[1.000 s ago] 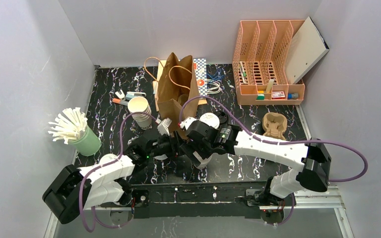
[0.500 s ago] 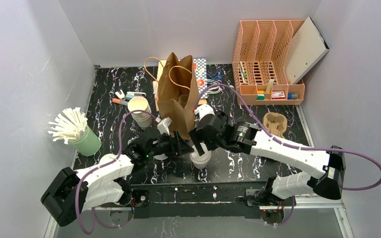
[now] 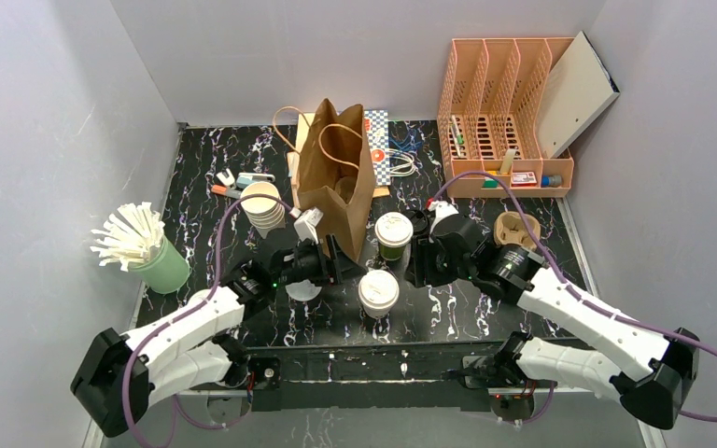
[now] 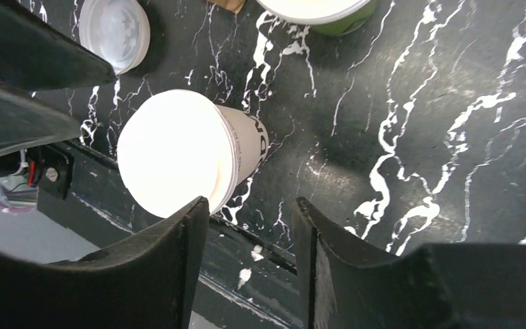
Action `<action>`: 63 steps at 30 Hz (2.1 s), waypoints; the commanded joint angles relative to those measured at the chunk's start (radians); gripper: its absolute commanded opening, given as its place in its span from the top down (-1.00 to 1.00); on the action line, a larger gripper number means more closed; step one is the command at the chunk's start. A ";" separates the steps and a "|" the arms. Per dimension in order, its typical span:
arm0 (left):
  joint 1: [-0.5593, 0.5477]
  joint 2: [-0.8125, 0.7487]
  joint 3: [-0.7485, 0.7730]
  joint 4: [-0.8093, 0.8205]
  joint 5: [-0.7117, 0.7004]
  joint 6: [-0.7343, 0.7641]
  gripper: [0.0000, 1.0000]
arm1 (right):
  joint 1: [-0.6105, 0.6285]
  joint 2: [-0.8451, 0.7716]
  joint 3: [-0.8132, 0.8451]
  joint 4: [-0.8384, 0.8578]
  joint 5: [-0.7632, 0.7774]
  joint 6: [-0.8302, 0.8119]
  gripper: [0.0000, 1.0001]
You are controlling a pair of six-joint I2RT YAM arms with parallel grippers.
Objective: Pack the takeout coffee
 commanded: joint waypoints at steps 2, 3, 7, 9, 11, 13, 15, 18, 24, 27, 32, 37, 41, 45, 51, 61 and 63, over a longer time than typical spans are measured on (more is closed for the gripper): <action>0.001 -0.098 0.013 -0.063 0.018 -0.034 -0.06 | -0.025 -0.033 -0.069 0.090 -0.122 0.062 -0.03; -0.003 -0.114 -0.004 -0.063 0.020 -0.051 0.00 | -0.026 -0.048 -0.089 0.096 -0.120 0.072 0.01; -0.019 -0.177 -0.056 -0.068 -0.008 -0.096 0.15 | -0.028 -0.103 -0.189 0.159 -0.124 0.128 0.21; -0.030 -0.199 -0.082 -0.068 -0.025 -0.113 0.19 | -0.027 -0.120 -0.249 0.212 -0.126 0.160 0.34; -0.039 -0.219 -0.107 -0.068 -0.042 -0.123 0.23 | -0.027 -0.144 -0.320 0.296 -0.175 0.190 0.46; -0.041 -0.238 -0.131 -0.068 -0.056 -0.128 0.25 | -0.028 -0.167 -0.405 0.382 -0.187 0.219 0.54; -0.042 -0.251 -0.144 -0.068 -0.062 -0.130 0.26 | -0.027 -0.180 -0.467 0.463 -0.207 0.237 0.59; -0.042 -0.252 -0.154 -0.071 -0.073 -0.125 0.27 | -0.027 -0.185 -0.577 0.620 -0.228 0.251 0.62; -0.042 -0.263 -0.172 -0.080 -0.102 -0.121 0.33 | -0.002 -0.144 -0.731 0.985 -0.178 0.250 0.63; -0.042 -0.281 -0.182 -0.087 -0.127 -0.122 0.37 | 0.026 -0.088 -0.786 1.170 -0.137 0.245 0.64; -0.042 -0.285 -0.172 -0.107 -0.153 -0.118 0.40 | 0.117 0.084 -0.765 1.379 -0.050 0.200 0.64; -0.043 -0.284 -0.173 -0.108 -0.166 -0.120 0.41 | 0.212 0.208 -0.732 1.495 -0.029 0.201 0.63; -0.042 -0.309 -0.178 -0.127 -0.187 -0.128 0.42 | 0.235 0.216 -0.733 1.506 -0.050 0.199 0.59; -0.043 -0.338 -0.191 -0.127 -0.177 -0.165 0.44 | 0.234 0.089 -0.750 1.386 0.002 0.194 0.54; -0.042 -0.321 -0.267 0.030 -0.126 -0.251 0.41 | 0.219 -0.177 -0.705 1.000 0.061 0.193 0.50; -0.053 -0.289 -0.321 0.143 -0.109 -0.320 0.51 | 0.118 -0.263 -0.514 0.654 0.110 0.081 0.46; -0.056 -0.279 -0.323 0.162 -0.102 -0.330 0.51 | 0.054 -0.208 -0.451 0.616 0.015 0.044 0.28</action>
